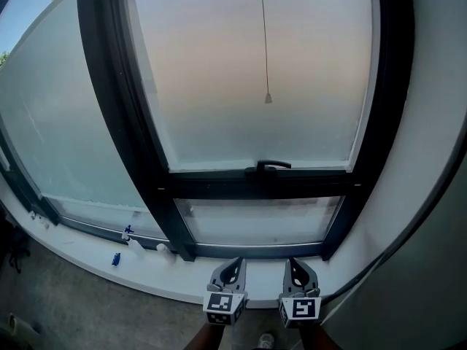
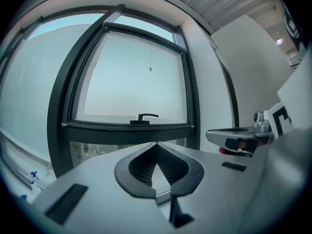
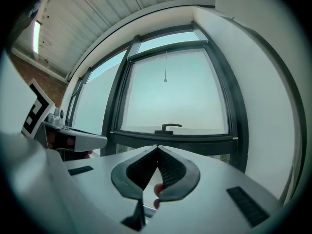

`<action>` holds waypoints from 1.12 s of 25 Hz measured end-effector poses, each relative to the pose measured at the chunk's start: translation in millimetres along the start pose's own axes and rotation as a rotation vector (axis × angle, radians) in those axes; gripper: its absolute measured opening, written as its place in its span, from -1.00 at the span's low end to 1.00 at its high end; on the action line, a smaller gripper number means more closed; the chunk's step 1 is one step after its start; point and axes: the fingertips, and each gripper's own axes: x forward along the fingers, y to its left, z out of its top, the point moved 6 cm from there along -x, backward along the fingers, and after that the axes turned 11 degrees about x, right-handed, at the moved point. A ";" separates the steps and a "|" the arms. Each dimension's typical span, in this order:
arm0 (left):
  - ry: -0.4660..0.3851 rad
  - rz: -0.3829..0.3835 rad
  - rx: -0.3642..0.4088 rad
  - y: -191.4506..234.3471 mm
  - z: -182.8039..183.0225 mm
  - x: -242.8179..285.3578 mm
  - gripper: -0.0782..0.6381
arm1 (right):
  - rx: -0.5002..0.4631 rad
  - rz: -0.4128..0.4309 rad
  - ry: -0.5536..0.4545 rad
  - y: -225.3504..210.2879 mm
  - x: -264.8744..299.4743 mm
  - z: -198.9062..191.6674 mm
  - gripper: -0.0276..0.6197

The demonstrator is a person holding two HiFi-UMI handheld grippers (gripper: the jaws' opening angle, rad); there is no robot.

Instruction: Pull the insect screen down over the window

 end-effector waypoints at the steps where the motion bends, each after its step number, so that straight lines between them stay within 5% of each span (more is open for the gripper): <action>1: 0.012 0.007 0.008 1.1 0.0 4.9 -0.79 | 0.001 0.004 0.002 -3.0 4.5 -0.1 -0.91; 7: 0.006 0.028 0.027 -0.4 2.9 32.7 -0.79 | 0.010 0.028 0.008 -22.6 26.6 -3.3 -0.91; 13: -0.019 0.031 -0.074 4.8 12.6 50.4 -0.79 | 0.004 0.056 -0.015 -30.6 56.1 3.5 -0.91; 28: -0.028 0.042 -0.038 41.5 23.7 100.2 -0.79 | -0.015 0.071 -0.071 -35.0 113.3 19.1 -0.91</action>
